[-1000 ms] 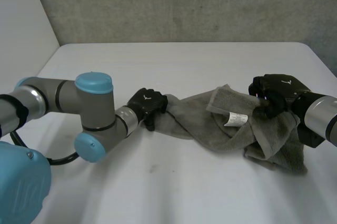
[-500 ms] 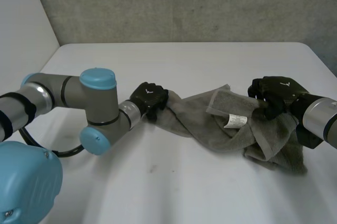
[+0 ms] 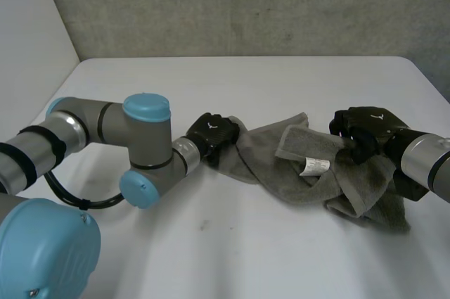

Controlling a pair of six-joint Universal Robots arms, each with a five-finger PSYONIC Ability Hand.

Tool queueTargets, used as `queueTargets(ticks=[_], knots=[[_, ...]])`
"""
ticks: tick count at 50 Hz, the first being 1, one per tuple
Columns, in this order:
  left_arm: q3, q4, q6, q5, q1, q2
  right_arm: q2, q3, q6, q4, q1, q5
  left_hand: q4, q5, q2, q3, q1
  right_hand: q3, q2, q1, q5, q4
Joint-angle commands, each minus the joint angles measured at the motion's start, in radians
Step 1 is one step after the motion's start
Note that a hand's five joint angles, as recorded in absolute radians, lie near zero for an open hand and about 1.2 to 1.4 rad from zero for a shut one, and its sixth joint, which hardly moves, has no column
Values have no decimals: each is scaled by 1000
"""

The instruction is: Fold the towel.

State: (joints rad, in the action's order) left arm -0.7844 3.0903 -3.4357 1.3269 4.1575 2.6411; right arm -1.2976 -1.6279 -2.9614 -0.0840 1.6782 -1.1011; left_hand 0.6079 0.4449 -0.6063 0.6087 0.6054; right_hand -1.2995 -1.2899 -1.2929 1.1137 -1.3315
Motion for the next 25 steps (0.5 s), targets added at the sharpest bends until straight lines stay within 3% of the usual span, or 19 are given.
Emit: queueTargets(ticks=[1,7,15,25], knots=[[-4,-36,0,0,0,-21,0,0,-1,0,0,0,-4,-16,2,-5,-1,-97,-106,-103,108,-65],[-4,-36,0,3,0,-20,0,-3,-1,0,2,0,37,26,-39,36,40,-97,-106,-103,108,-65],[-1,-33,0,6,0,0,0,-4,-1,0,2,0,266,255,-268,265,269,-97,-106,-103,108,-65],[2,-33,1,11,0,-3,11,-1,1,0,2,0,788,777,-790,788,791,-97,-106,-103,108,-65]])
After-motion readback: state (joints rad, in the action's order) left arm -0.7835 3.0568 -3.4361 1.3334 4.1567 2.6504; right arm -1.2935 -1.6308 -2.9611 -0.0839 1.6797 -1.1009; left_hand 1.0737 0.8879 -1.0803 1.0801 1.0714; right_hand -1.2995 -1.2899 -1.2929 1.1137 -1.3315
